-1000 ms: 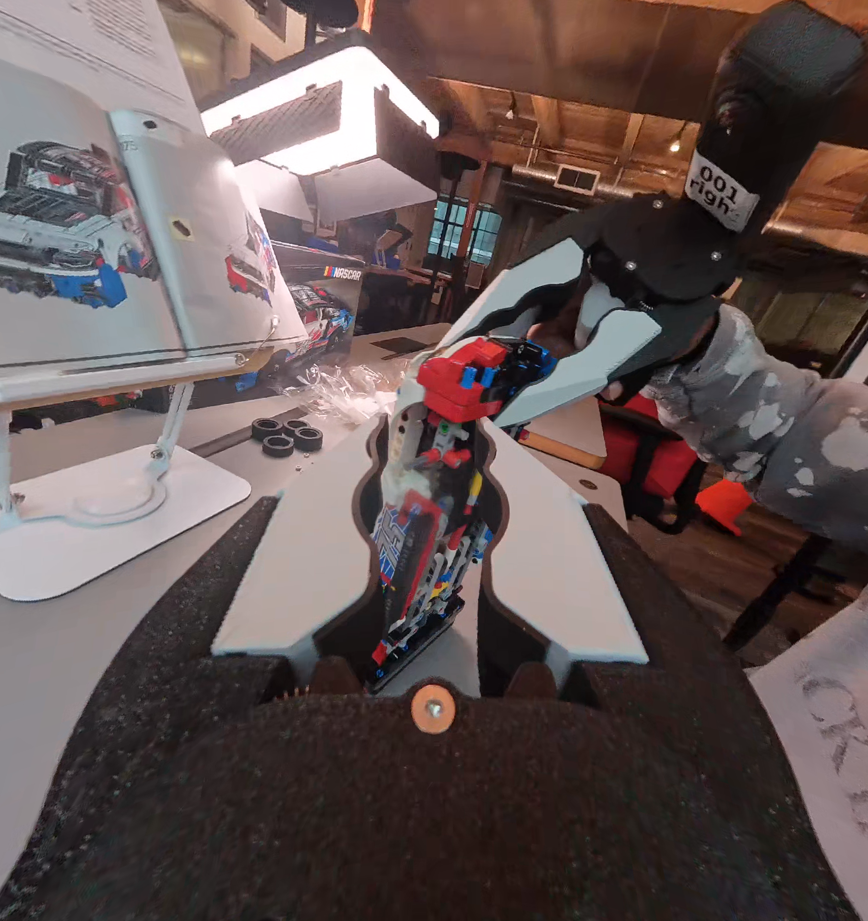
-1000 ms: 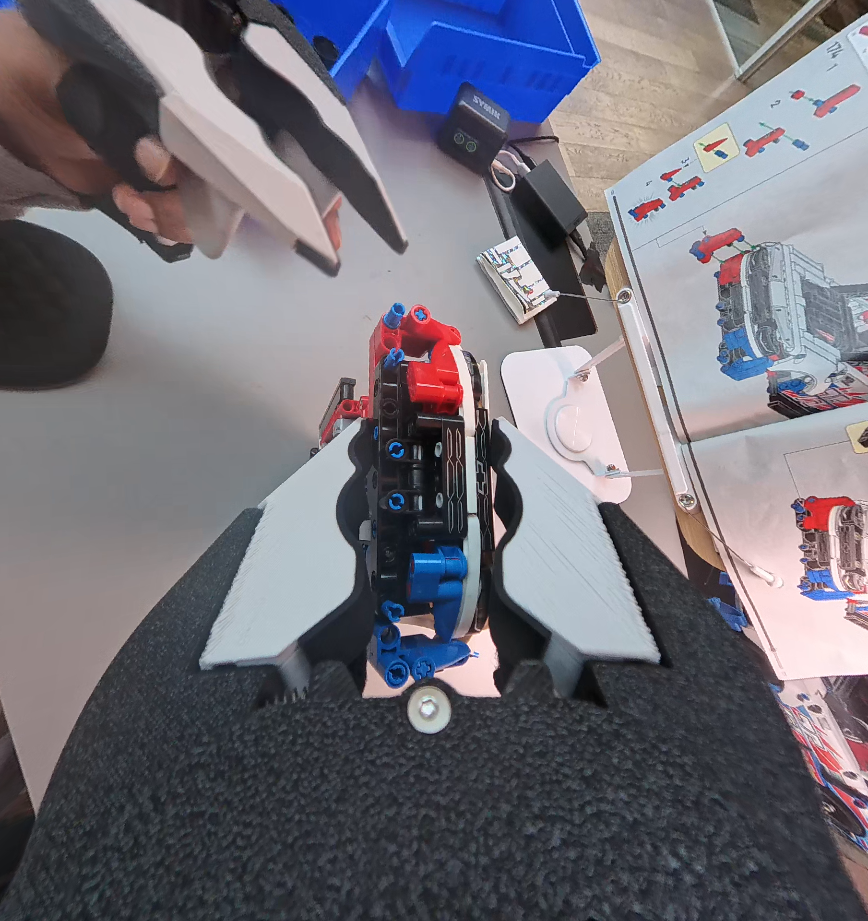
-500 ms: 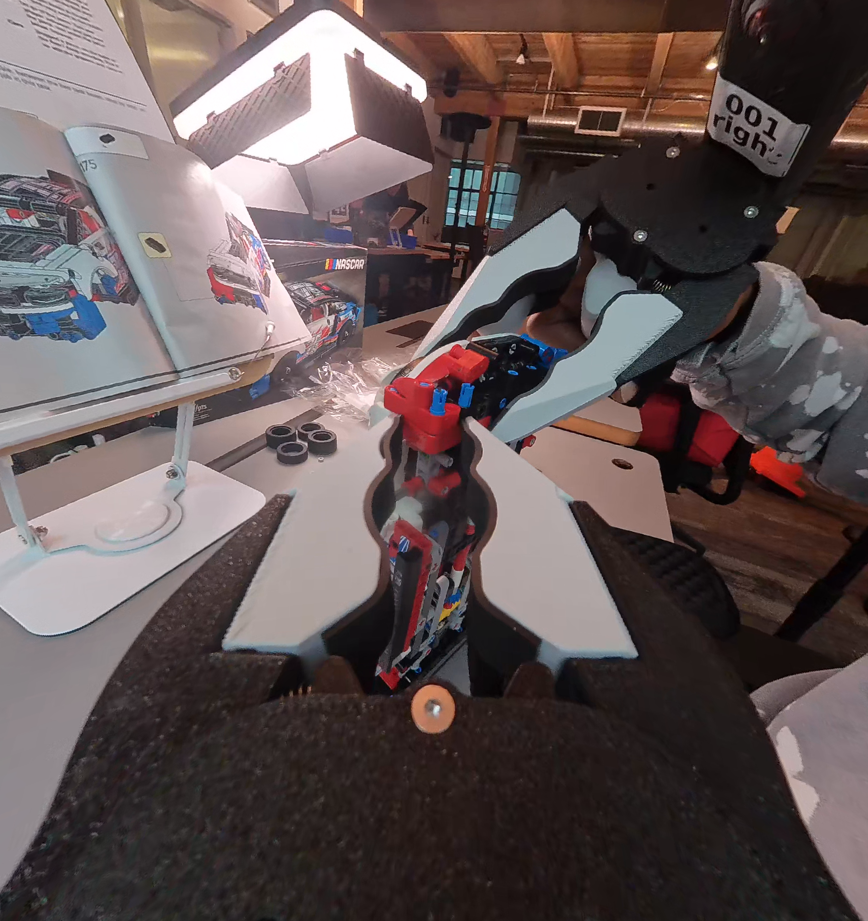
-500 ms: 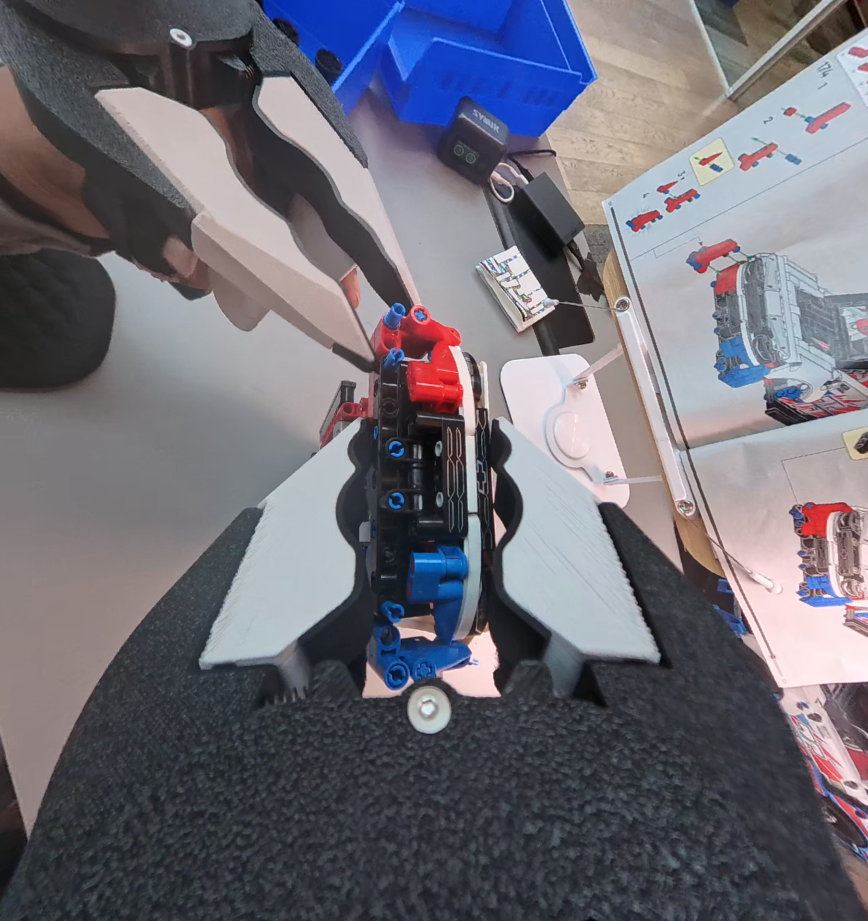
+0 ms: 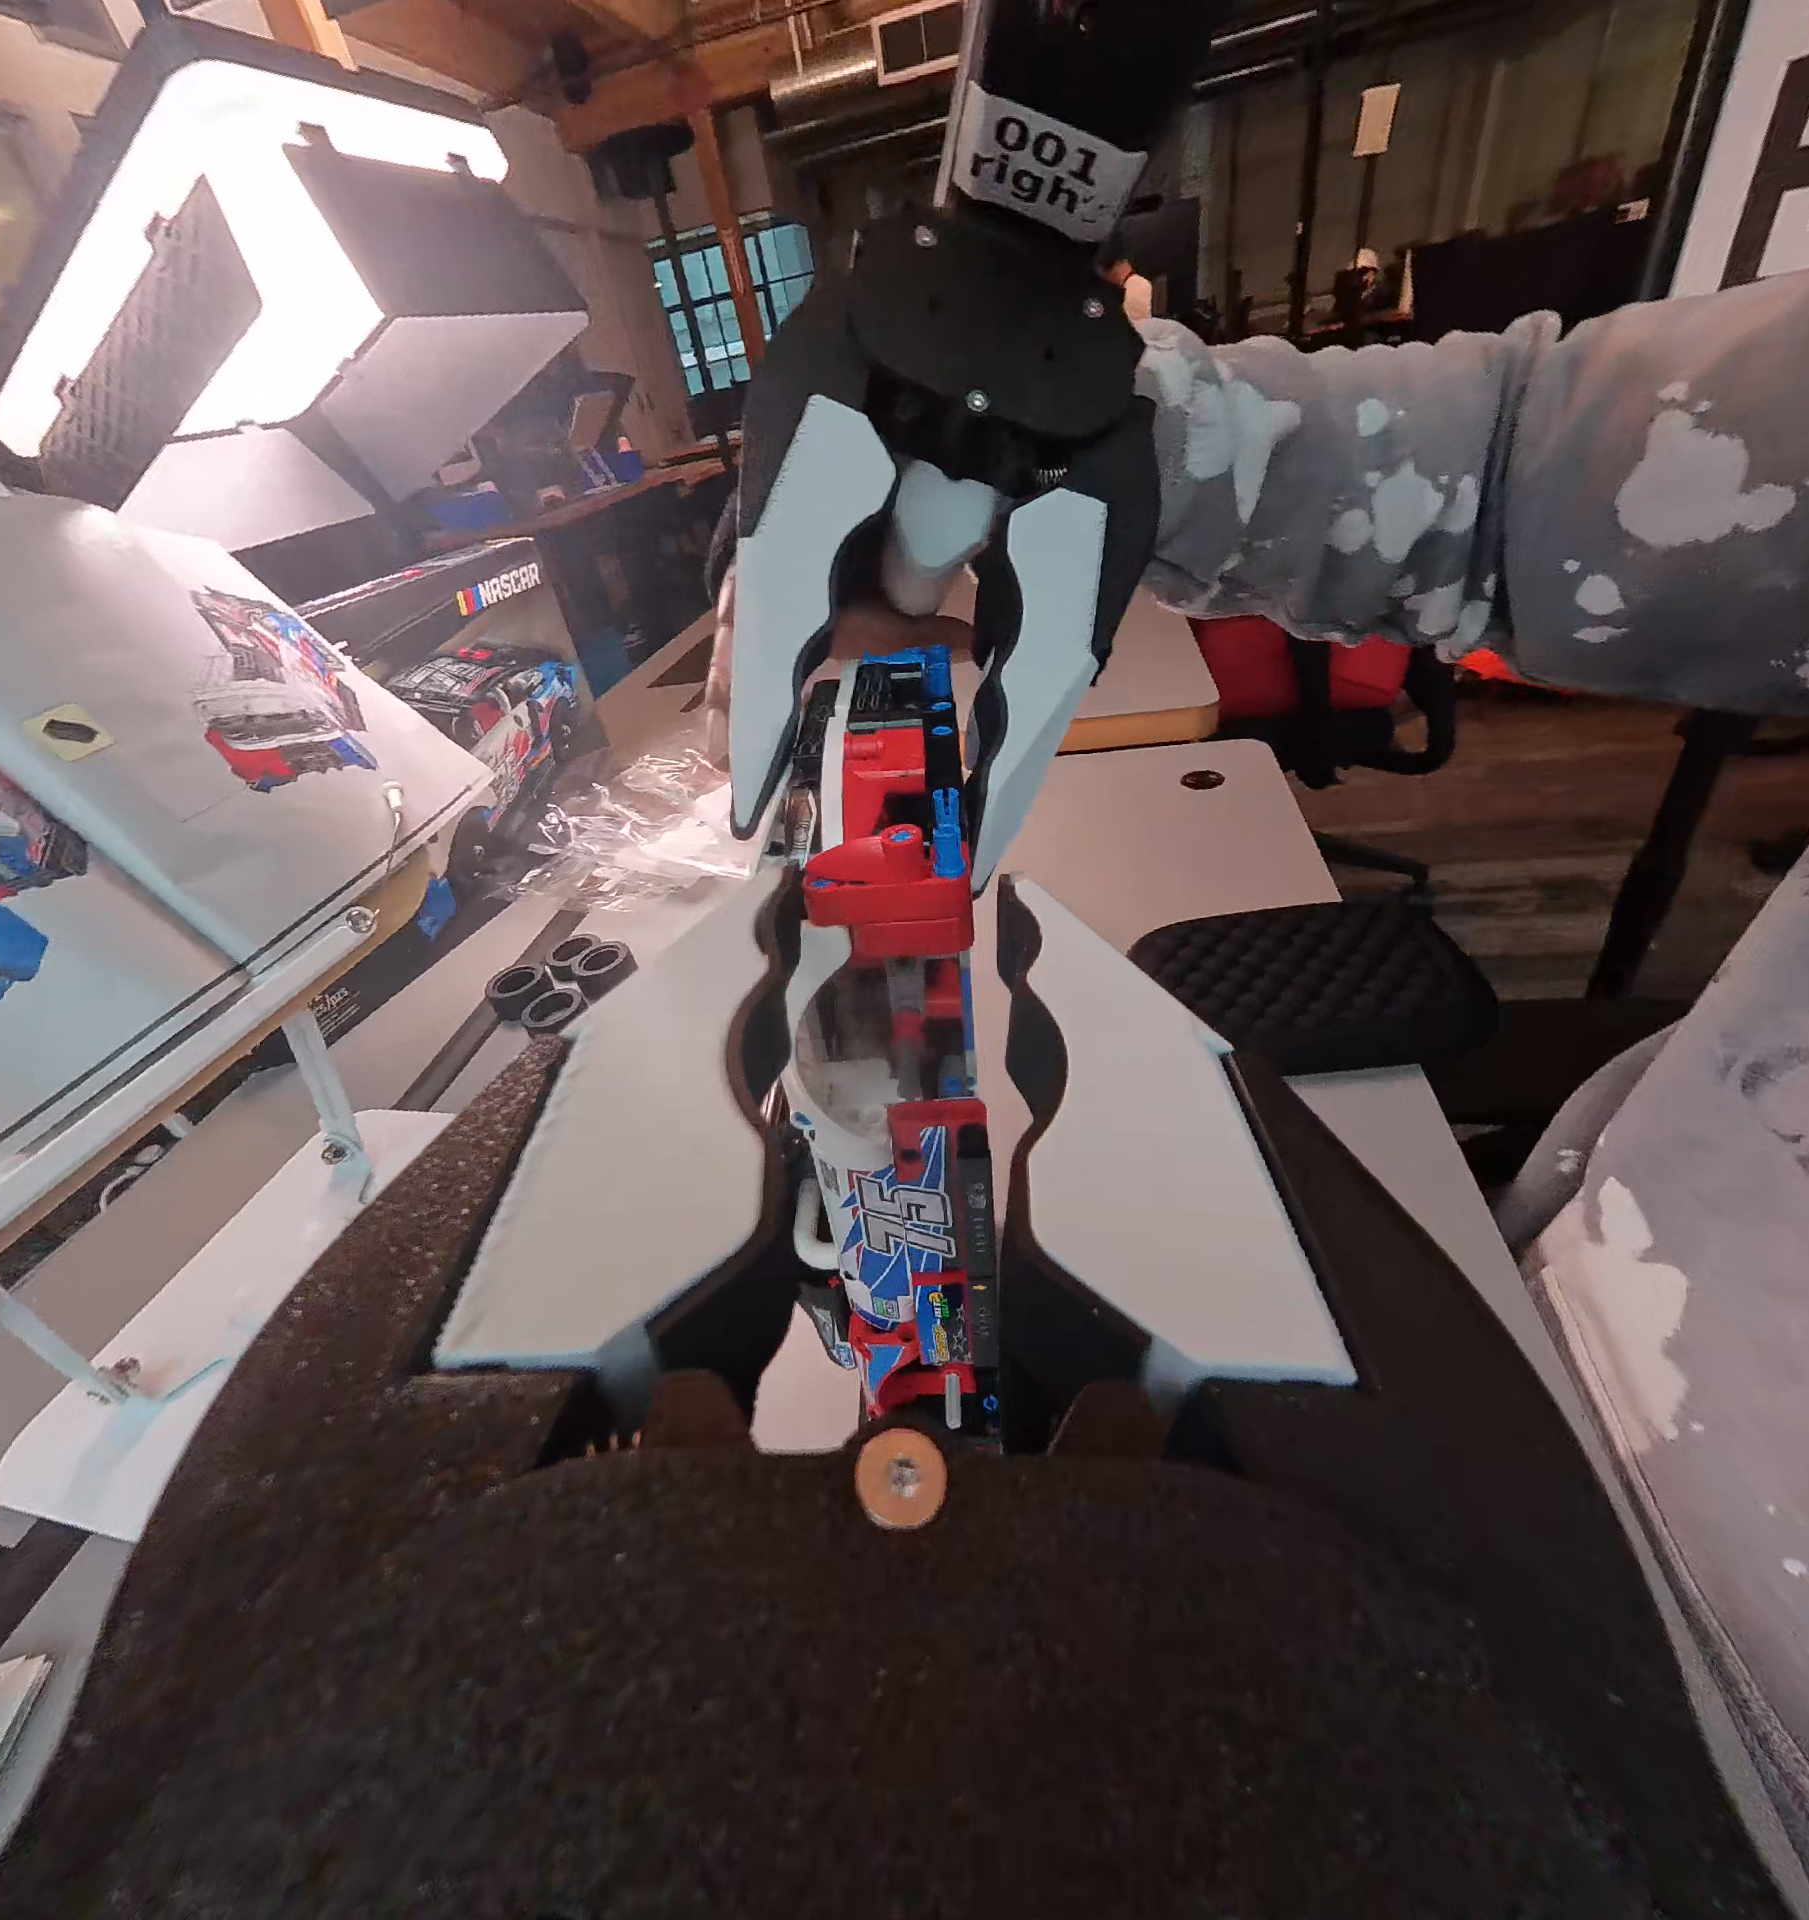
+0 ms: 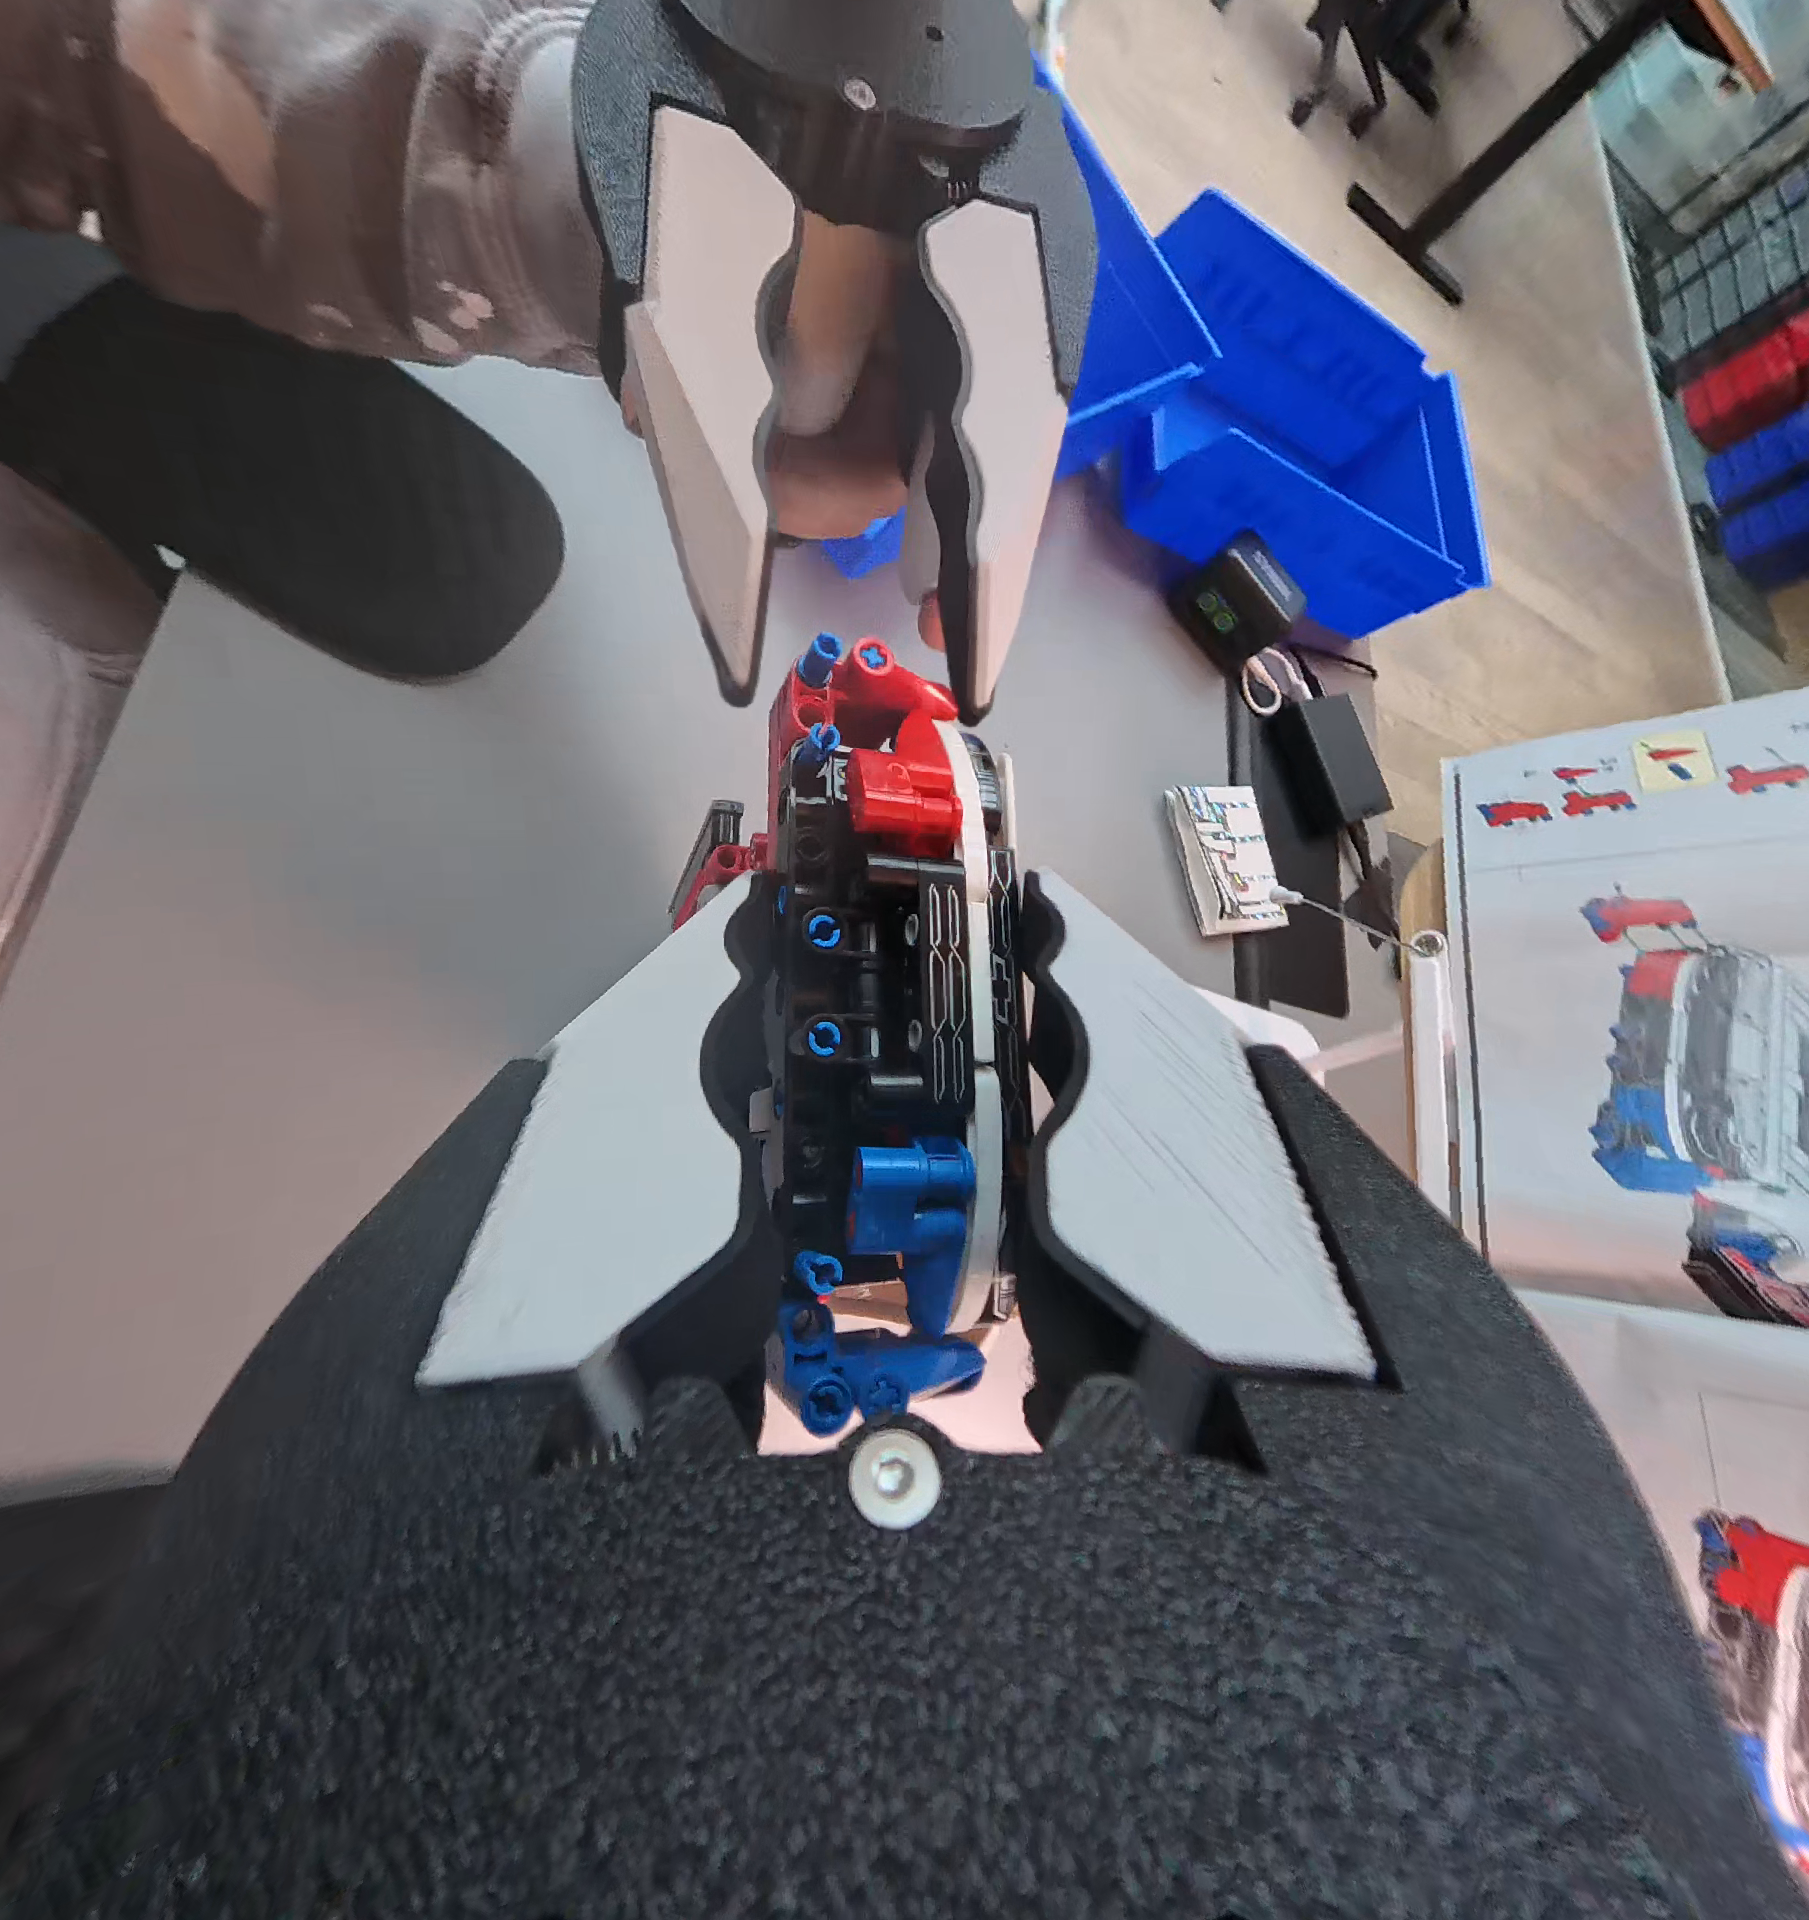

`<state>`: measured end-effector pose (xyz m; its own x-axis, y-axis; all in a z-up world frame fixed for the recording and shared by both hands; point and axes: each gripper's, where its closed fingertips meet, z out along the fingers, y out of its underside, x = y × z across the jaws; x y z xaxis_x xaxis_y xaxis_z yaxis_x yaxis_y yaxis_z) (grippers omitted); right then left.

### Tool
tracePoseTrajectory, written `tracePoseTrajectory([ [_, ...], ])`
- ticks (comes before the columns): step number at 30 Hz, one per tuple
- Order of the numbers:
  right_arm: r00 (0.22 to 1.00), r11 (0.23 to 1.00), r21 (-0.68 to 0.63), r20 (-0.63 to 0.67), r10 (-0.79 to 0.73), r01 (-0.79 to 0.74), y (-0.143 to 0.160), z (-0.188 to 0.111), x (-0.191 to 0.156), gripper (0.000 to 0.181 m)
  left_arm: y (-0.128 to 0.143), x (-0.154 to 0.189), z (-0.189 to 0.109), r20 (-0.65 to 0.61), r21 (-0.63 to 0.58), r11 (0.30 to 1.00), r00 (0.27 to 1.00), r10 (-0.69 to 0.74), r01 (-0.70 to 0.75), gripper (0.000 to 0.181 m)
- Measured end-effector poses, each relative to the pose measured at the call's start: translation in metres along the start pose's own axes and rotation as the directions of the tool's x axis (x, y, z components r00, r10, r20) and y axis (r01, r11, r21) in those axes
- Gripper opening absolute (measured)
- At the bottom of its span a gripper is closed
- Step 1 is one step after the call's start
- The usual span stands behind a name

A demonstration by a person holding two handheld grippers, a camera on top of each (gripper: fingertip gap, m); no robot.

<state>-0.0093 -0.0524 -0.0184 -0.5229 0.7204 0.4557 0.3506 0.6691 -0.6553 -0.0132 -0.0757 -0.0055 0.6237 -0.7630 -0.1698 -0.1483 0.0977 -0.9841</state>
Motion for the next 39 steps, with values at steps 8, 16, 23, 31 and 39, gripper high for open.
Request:
tracePoseTrajectory([
  [8,0.998,0.999,0.047,0.067,-0.021,0.018,0.0008,-0.0011,-0.0003,0.047,-0.0003,-0.0018,0.0032,0.054,-0.003,1.000,0.999,-0.002,0.002,0.031],
  [16,0.997,0.999,0.053,0.077,-0.013,0.009,0.0005,-0.0014,-0.0015,0.047,-0.0017,-0.0003,0.0032,0.076,0.023,1.000,0.997,-0.018,0.016,0.029],
  [23,0.999,0.999,0.044,0.054,-0.006,0.004,0.0012,-0.0008,0.0001,0.047,-0.0008,-0.0025,0.0025,0.138,0.062,0.993,0.984,-0.112,0.104,0.030],
  [31,0.998,1.000,0.006,0.053,-0.014,0.014,0.0003,0.0005,-0.0009,0.047,0.0027,-0.0029,0.0049,0.192,-0.001,0.985,0.967,-0.166,0.170,0.031],
  [39,0.997,0.998,-0.047,0.072,0.041,-0.038,0.0028,0.0026,0.0015,0.047,0.0013,-0.0069,0.0043,0.183,0.002,0.987,0.970,-0.159,0.161,0.028],
])
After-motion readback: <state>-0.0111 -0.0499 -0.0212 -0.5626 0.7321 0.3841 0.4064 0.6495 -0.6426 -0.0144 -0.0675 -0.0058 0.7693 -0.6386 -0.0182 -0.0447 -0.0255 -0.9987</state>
